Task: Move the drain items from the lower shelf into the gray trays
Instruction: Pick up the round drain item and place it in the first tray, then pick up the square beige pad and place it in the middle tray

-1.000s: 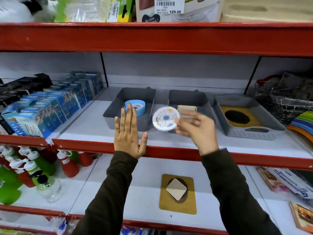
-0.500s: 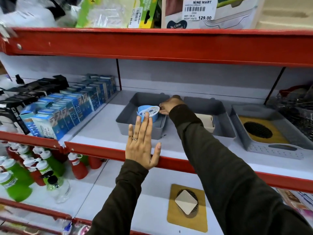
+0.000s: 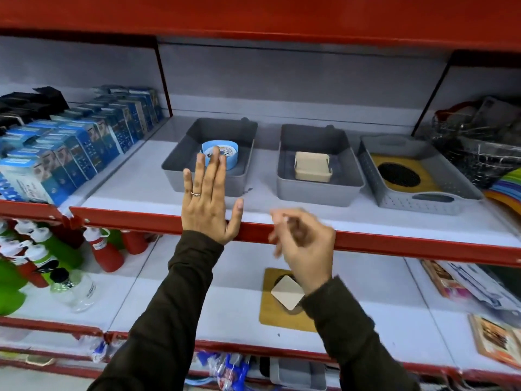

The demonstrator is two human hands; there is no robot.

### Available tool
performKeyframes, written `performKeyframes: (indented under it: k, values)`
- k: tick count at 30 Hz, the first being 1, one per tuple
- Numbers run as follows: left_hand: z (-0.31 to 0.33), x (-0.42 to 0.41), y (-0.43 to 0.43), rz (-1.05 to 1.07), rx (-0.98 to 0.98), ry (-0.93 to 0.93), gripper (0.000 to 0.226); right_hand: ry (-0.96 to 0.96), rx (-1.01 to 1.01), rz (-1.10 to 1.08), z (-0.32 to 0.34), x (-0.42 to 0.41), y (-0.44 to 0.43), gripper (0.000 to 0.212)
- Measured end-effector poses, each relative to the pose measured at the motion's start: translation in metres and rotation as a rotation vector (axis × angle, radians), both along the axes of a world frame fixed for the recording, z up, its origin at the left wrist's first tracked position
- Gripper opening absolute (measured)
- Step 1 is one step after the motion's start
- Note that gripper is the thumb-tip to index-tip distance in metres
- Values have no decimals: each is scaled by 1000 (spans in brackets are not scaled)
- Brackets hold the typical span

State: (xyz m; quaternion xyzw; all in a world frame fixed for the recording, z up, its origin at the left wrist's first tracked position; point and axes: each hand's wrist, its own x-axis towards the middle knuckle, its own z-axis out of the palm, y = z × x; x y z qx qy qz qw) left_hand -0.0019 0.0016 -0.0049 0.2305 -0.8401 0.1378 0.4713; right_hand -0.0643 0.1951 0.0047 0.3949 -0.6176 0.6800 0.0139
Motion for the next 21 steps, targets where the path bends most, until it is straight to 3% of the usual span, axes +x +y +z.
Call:
performKeyframes:
  k: [2,4,8,11,16,21]
  values:
    - [-1,0,-1,0,-7,10,80,190,70,-39,-43,3,20,18]
    - [-1,0,-1,6,-11,10,81,224,244,-65,-90,-5,34,20]
    - [0,-1,-3,12,-15,19,80,-127,954,-84,-161,-37,34,33]
    - [0,-2,-4,6,-26,36,80,-172,1305,-35,-191,-57,22,51]
    - [-1,-3,-5,-4,-30,46,79,-175,1526,-82,-207,-62,8,68]
    - [0,-1,-4,-6,-25,36,80,-144,1556,-115,-208,-64,9,53]
